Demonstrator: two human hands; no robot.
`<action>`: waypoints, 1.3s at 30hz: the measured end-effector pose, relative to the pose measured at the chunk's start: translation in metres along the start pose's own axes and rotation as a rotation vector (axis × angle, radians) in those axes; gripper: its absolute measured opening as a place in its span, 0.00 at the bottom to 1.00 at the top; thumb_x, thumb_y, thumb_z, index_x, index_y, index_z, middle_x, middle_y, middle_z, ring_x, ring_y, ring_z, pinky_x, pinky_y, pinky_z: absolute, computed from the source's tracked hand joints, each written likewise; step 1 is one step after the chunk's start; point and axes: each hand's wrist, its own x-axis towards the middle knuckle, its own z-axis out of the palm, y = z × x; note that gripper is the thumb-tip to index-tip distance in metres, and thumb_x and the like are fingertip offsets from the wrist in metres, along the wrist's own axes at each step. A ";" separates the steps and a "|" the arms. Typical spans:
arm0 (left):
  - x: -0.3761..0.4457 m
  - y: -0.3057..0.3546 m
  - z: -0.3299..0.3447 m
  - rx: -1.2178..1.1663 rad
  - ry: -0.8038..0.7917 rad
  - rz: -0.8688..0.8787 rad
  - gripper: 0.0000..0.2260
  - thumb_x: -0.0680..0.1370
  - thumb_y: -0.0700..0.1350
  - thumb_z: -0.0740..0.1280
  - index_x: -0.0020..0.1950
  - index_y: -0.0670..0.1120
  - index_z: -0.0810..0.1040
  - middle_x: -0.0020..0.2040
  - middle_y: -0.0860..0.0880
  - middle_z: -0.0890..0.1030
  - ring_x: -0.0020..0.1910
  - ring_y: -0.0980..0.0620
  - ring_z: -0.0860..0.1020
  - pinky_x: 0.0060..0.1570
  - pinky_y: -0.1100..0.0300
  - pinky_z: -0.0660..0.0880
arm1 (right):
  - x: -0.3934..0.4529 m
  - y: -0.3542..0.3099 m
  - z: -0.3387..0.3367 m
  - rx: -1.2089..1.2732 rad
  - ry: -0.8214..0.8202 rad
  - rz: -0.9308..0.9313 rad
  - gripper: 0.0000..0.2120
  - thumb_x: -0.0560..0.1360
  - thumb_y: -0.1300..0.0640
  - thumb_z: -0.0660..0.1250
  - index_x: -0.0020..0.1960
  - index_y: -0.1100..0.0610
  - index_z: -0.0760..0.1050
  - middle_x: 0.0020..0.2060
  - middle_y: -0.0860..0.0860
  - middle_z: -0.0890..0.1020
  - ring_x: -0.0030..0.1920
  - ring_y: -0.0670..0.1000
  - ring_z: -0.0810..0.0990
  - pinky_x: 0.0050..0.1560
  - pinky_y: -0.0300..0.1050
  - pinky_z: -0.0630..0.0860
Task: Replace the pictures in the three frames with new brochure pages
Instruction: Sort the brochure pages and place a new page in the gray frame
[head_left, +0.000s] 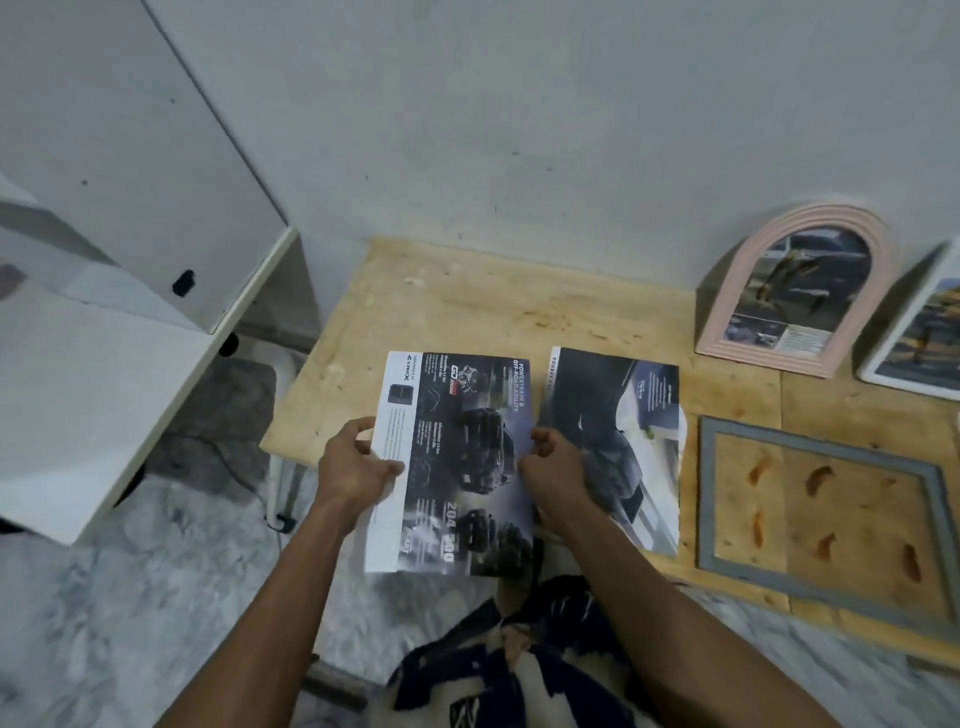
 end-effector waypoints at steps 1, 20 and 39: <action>0.010 0.006 0.000 0.034 -0.005 0.001 0.29 0.71 0.31 0.76 0.68 0.47 0.74 0.44 0.52 0.79 0.41 0.53 0.80 0.32 0.59 0.77 | 0.010 -0.003 0.005 -0.001 0.007 0.013 0.13 0.75 0.67 0.63 0.53 0.51 0.75 0.44 0.48 0.81 0.46 0.51 0.80 0.45 0.48 0.81; 0.150 0.068 0.020 0.328 -0.264 0.001 0.19 0.77 0.40 0.73 0.67 0.41 0.77 0.60 0.46 0.82 0.51 0.47 0.80 0.54 0.57 0.75 | 0.098 -0.037 0.057 -0.200 0.213 0.115 0.10 0.76 0.69 0.63 0.53 0.59 0.78 0.46 0.53 0.81 0.47 0.53 0.79 0.43 0.38 0.71; 0.175 0.038 0.007 0.579 -0.391 0.113 0.25 0.77 0.46 0.71 0.69 0.33 0.74 0.67 0.35 0.76 0.64 0.37 0.76 0.64 0.51 0.72 | 0.103 -0.028 0.085 -0.126 0.282 0.137 0.15 0.78 0.64 0.64 0.36 0.52 0.81 0.34 0.48 0.76 0.36 0.45 0.73 0.41 0.37 0.72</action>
